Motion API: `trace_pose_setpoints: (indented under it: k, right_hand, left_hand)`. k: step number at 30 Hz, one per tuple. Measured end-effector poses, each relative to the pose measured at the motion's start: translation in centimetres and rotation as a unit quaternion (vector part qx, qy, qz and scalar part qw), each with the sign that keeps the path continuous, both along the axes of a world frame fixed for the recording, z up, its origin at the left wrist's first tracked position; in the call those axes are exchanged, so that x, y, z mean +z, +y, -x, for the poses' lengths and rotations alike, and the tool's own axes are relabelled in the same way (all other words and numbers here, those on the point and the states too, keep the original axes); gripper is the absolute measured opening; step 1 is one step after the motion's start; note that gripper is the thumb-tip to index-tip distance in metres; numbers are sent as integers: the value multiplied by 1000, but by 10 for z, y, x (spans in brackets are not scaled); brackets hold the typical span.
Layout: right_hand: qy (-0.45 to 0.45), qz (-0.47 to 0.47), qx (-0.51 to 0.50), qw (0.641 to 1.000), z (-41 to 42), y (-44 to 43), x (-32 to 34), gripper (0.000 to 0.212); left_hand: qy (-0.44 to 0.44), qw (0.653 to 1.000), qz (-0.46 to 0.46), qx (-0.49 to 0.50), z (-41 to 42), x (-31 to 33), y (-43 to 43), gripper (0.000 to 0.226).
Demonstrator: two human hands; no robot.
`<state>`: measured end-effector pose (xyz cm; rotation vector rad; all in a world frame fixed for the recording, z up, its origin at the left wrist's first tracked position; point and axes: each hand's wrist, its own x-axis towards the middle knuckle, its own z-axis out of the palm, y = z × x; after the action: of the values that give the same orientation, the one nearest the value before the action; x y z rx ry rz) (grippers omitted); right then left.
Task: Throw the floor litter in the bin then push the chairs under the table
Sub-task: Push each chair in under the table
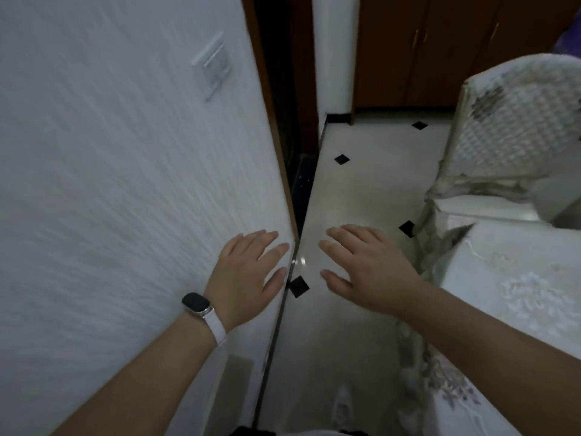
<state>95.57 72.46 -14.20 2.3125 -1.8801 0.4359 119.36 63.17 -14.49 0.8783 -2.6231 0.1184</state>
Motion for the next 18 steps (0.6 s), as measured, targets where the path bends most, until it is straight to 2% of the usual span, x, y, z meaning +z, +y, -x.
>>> trace_pose_setpoints:
  k: [8, 13, 18]
  right_hand:
    - [-7, 0, -95, 995, 81, -68, 4, 49]
    - [4, 4, -158, 987, 122, -129, -6, 49]
    - [31, 13, -232, 972, 177, -206, 13, 48]
  left_hand:
    - [-15, 997, 1, -76, 96, 10, -106, 39]
    - [33, 989, -2, -145, 167, -5, -191, 38]
    - [79, 979, -26, -186, 249, -16, -292, 37]
